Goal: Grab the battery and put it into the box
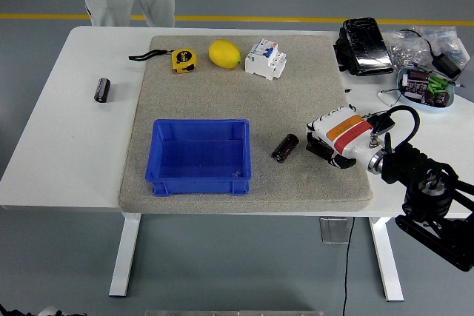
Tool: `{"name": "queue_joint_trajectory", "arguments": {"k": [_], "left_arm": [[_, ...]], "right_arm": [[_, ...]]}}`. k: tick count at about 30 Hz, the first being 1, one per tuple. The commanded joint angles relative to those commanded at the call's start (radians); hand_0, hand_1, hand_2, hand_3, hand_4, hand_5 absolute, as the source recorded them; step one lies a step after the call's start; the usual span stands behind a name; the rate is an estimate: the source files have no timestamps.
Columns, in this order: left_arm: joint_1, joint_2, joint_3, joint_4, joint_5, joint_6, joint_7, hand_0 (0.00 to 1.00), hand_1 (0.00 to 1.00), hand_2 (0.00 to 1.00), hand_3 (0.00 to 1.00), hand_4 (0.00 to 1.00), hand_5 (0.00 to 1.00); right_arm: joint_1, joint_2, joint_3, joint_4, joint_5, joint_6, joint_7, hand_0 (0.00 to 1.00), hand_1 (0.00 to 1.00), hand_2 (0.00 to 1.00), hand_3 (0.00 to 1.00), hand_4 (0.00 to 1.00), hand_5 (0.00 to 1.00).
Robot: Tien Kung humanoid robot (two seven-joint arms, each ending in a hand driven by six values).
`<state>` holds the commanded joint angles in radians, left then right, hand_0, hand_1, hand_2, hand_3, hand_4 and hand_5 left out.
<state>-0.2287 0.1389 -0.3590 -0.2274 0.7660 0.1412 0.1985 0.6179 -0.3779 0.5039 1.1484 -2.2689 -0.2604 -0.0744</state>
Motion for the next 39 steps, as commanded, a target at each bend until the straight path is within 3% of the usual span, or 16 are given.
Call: {"name": "queue_joint_trajectory", "arguments": {"k": [15, 24, 39], "left_arm": [[0.0, 0.001, 0.002, 0.0, -0.002, 0.0, 0.0, 0.735, 0.729, 0.801, 0.641, 0.649, 0.528], [0.0, 0.0, 0.002, 0.0, -0.001, 0.0, 0.0, 0.734, 0.729, 0.802, 0.64, 0.649, 0.528], [0.0, 0.004, 0.0, 0.0, 0.004, -0.001, 0.002, 0.734, 0.728, 0.801, 0.64, 0.649, 0.528]], "right_arm": [[0.003, -0.004, 0.002, 0.015, 0.0, 0.003, -0.002, 0.167, 0.278, 0.415, 0.493, 0.998, 0.002], [0.015, -0.004, -0.012, 0.006, 0.0, 0.035, 0.0, 0.185, 0.319, 0.444, 0.517, 0.99, 0.002], [0.029, -0.022, 0.007, 0.113, 0.0, 0.033, -0.017, 0.172, 0.309, 0.44, 0.514, 0.998, 0.002]]}}
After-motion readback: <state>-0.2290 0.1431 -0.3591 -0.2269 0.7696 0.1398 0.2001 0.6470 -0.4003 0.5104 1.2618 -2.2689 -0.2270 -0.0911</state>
